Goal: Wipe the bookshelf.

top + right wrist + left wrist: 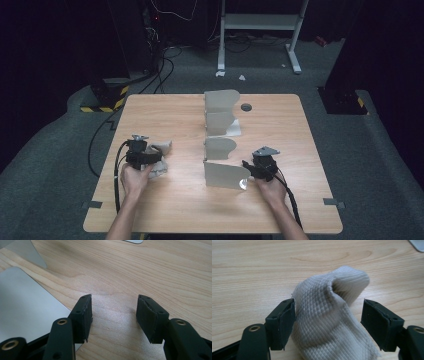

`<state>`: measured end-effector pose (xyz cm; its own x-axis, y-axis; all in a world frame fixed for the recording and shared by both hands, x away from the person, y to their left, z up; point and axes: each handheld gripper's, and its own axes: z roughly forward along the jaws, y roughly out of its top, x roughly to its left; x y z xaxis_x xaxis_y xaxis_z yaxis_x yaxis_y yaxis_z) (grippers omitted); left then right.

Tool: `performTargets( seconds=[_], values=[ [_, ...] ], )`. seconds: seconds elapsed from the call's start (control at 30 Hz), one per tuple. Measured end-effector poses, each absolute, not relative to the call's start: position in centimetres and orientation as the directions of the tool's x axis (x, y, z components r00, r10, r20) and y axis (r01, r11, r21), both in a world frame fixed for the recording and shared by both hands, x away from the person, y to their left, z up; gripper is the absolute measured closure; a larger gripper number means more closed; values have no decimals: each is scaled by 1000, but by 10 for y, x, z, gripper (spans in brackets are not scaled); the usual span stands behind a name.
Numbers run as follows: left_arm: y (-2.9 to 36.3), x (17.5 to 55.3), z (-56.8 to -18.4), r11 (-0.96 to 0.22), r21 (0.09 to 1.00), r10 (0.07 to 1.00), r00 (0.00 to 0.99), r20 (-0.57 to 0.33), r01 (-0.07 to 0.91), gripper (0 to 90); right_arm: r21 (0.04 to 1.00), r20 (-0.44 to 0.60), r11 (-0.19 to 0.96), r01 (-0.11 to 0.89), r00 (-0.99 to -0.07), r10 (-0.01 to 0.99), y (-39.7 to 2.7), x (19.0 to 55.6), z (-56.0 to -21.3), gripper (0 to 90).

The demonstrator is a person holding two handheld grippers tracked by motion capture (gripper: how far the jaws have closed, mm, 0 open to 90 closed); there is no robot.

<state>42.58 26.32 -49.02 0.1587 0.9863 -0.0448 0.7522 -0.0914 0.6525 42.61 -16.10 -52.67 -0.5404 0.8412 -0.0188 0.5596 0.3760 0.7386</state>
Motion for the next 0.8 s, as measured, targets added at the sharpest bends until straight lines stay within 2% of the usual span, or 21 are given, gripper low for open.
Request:
performTargets(
  seconds=[0.17, 0.3, 0.4, 0.53, 0.8],
  values=[
    [258, 435, -501, -99, 662, 985, 168, -41, 743, 391, 739, -19, 376, 559, -540, 841, -161, 426, -527, 468],
    [254, 436, -507, -145, 655, 981, 194, -3, 742, 580, 738, -19, 376, 560, -540, 842, -161, 426, -527, 468],
    [249, 426, -505, -187, 686, 967, 253, 4, 704, 732, 738, -20, 377, 560, -540, 842, -161, 426, -527, 467],
    [234, 412, -501, -224, 713, 942, 335, -17, 665, 770, 738, -20, 377, 560, -541, 841, -161, 426, -527, 461],
    [205, 390, -488, -331, 746, 876, 483, 15, 578, 773, 738, -24, 380, 558, -541, 841, -161, 426, -527, 451]
  ],
)
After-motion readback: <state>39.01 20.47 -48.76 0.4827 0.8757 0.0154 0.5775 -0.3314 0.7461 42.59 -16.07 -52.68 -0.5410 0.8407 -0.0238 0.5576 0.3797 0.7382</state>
